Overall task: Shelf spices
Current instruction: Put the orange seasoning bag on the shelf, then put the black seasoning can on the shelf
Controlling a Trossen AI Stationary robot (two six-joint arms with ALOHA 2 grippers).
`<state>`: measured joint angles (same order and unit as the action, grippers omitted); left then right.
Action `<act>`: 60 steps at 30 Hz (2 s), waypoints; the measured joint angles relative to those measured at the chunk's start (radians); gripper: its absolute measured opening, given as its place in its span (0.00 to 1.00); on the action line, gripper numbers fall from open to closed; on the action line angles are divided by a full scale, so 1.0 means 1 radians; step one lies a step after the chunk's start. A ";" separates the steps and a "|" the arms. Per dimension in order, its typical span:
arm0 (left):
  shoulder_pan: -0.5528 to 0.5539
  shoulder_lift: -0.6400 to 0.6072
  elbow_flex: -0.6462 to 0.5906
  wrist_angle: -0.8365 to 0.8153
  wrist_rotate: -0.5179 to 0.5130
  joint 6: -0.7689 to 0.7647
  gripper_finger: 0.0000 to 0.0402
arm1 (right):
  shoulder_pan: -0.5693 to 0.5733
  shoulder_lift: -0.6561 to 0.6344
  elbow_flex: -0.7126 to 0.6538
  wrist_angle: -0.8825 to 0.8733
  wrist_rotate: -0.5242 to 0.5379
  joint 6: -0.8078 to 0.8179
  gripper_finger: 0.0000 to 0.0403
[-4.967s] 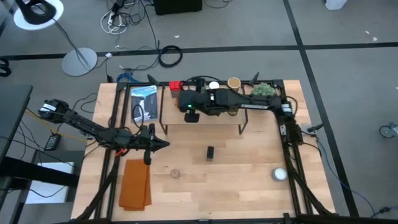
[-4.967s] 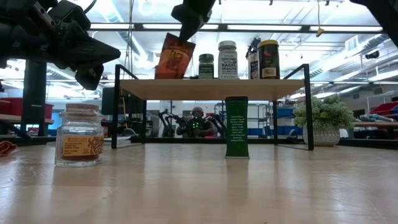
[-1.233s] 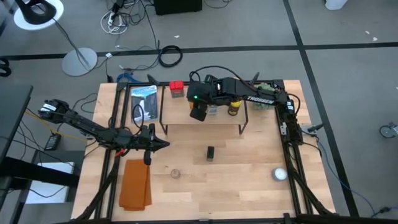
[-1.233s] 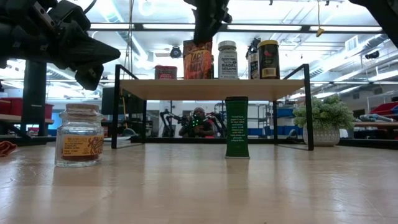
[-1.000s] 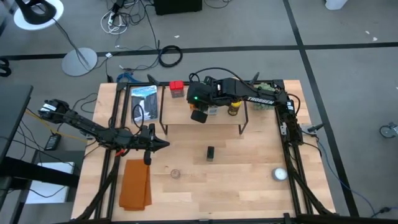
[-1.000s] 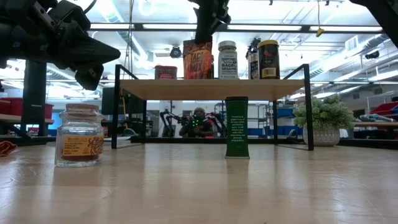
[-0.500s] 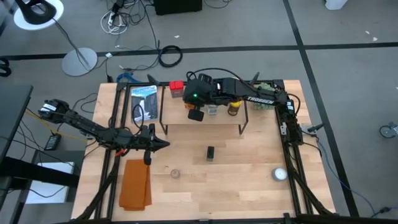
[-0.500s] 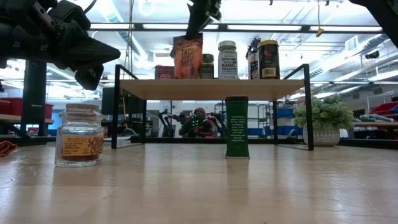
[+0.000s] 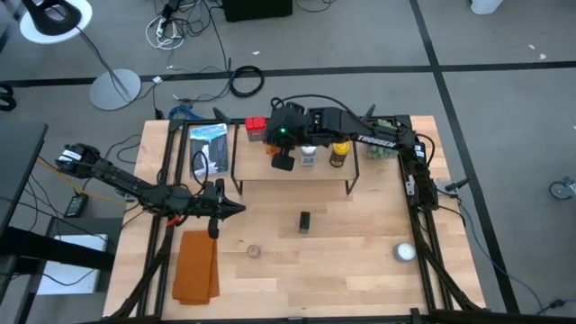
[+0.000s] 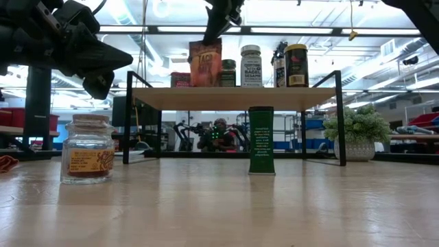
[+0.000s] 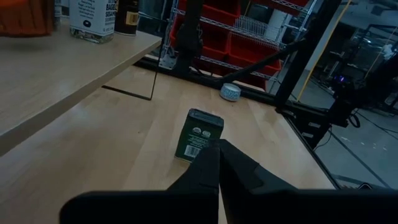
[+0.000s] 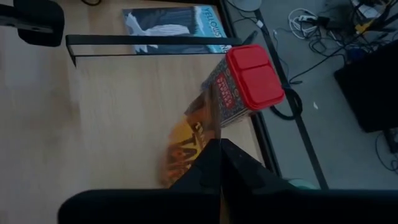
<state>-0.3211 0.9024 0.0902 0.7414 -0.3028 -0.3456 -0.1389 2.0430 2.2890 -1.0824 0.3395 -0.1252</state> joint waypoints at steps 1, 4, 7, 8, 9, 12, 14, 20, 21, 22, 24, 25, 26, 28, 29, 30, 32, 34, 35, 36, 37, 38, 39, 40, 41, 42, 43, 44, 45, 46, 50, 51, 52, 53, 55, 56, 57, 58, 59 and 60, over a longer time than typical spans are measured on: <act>0.000 0.000 0.000 0.000 0.000 0.000 0.01 | -0.002 0.000 0.000 0.000 -0.005 0.001 0.00; 0.000 0.000 0.000 0.000 0.000 0.000 0.01 | -0.003 0.000 -0.014 0.007 -0.025 0.001 0.01; 0.000 0.000 0.000 0.000 0.000 0.000 0.01 | -0.003 0.002 -0.040 0.010 -0.026 0.001 0.02; 0.000 0.000 0.000 0.000 0.000 0.000 0.01 | -0.003 0.002 -0.049 0.015 -0.026 0.001 0.03; 0.000 0.000 0.000 0.000 0.000 0.000 0.01 | -0.003 0.001 -0.057 0.016 -0.026 0.001 0.03; 0.000 0.000 0.000 0.000 0.000 0.000 0.01 | -0.003 0.001 -0.081 0.012 -0.024 0.001 0.03; 0.000 0.000 0.000 0.000 0.000 0.000 0.01 | -0.003 0.002 -0.082 0.012 -0.015 0.002 0.04; 0.000 0.000 0.000 0.000 0.000 0.000 0.01 | 0.003 0.001 -0.082 0.046 -0.012 -0.008 0.08; 0.000 0.000 0.000 0.000 0.000 0.000 0.01 | 0.004 0.001 -0.082 0.050 -0.011 -0.008 0.09; 0.000 0.000 0.000 0.000 0.000 0.000 0.01 | 0.004 0.001 -0.082 0.051 -0.011 -0.008 0.11; 0.000 0.000 0.000 0.000 0.000 0.000 0.01 | 0.004 0.001 -0.082 0.051 -0.011 -0.008 0.14; 0.000 0.000 0.000 0.000 0.000 0.000 0.01 | 0.004 0.001 -0.082 0.052 -0.011 -0.007 0.15; 0.000 0.000 0.000 0.000 0.000 0.000 0.01 | 0.004 -0.001 -0.082 0.052 -0.010 -0.002 0.17; 0.000 0.000 0.000 0.000 0.000 0.000 0.01 | 0.006 -0.004 -0.082 0.052 -0.010 -0.001 0.21; 0.000 0.000 0.000 0.000 0.000 0.000 0.01 | 0.008 -0.006 -0.082 0.054 -0.009 -0.001 0.23; 0.000 0.000 0.000 0.000 0.000 0.000 0.01 | 0.008 -0.010 -0.082 0.056 -0.007 -0.001 0.24; 0.000 0.000 0.000 0.000 0.000 0.000 0.01 | 0.013 -0.018 -0.082 0.057 0.007 -0.001 0.28; 0.000 0.000 0.000 -0.002 0.000 0.000 0.01 | 0.019 -0.030 -0.082 0.054 0.047 -0.003 0.31; 0.000 0.000 0.000 -0.001 0.000 0.000 0.01 | 0.022 -0.034 -0.082 0.055 0.068 -0.004 0.32; 0.000 0.000 0.000 0.001 0.000 0.000 0.01 | 0.026 -0.040 -0.081 0.058 0.086 -0.004 0.34; 0.000 0.000 0.000 0.001 0.000 0.000 0.01 | 0.029 -0.048 -0.081 0.053 0.099 -0.004 0.35; 0.000 0.000 0.000 0.000 0.000 0.000 0.01 | 0.035 -0.055 -0.081 0.049 0.109 -0.004 0.36; 0.000 0.000 0.000 0.000 0.000 0.000 0.01 | 0.041 -0.065 -0.081 0.048 0.111 -0.004 0.38; 0.000 0.000 0.000 0.000 0.000 0.000 0.01 | 0.047 -0.078 -0.081 0.036 0.112 0.000 0.39; 0.000 0.000 0.000 0.000 0.000 0.000 0.01 | 0.056 -0.089 -0.081 0.022 0.113 0.008 0.40; 0.000 0.000 0.000 0.000 0.000 0.000 0.01 | 0.066 -0.103 -0.081 0.009 0.113 0.017 0.41; 0.000 0.000 0.000 0.000 0.000 0.000 0.01 | 0.077 -0.116 -0.081 -0.010 0.113 0.026 0.42; 0.000 0.000 0.000 0.001 0.000 0.000 0.01 | 0.090 -0.126 -0.081 -0.033 0.113 0.034 0.43; 0.000 0.000 0.000 0.000 0.000 0.000 0.01 | 0.102 -0.138 -0.081 -0.056 0.112 0.044 0.43; 0.000 0.000 0.000 0.000 0.000 0.000 0.01 | 0.116 -0.147 -0.081 -0.083 0.111 0.057 0.44; 0.000 0.000 0.000 0.000 0.000 0.000 0.01 | 0.185 -0.176 -0.080 -0.233 0.072 0.110 0.46; 0.000 0.000 0.000 0.000 0.000 0.000 0.01 | 0.204 -0.179 -0.080 -0.283 0.051 0.134 0.47; 0.000 0.000 0.000 0.000 0.000 0.000 0.01 | 0.225 -0.179 -0.080 -0.332 0.031 0.167 0.47; 0.000 0.000 0.000 0.000 0.000 0.000 0.01 | 0.248 -0.179 -0.081 -0.380 0.014 0.211 0.47; 0.000 0.000 0.000 0.000 0.000 0.000 0.01 | 0.297 -0.180 -0.102 -0.443 0.007 0.310 0.47; 0.000 0.000 0.000 0.000 0.000 0.000 0.01 | 0.325 -0.180 -0.118 -0.464 0.012 0.348 0.47; 0.000 0.000 0.000 0.000 0.000 0.000 0.01 | 0.353 -0.180 -0.136 -0.481 0.023 0.373 0.46; 0.000 0.000 0.000 0.000 0.000 0.000 0.01 | 0.382 -0.180 -0.157 -0.491 0.038 0.391 0.46; 0.000 0.000 0.000 0.000 0.000 0.000 0.01 | 0.410 -0.180 -0.180 -0.488 0.056 0.405 0.45; 0.000 0.000 0.000 0.000 0.000 0.000 0.01 | 0.436 -0.180 -0.206 -0.481 0.070 0.418 0.45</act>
<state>-0.3210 0.9028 0.0902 0.7410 -0.3027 -0.3454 0.2975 1.8629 2.0827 -1.5632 0.4097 0.2927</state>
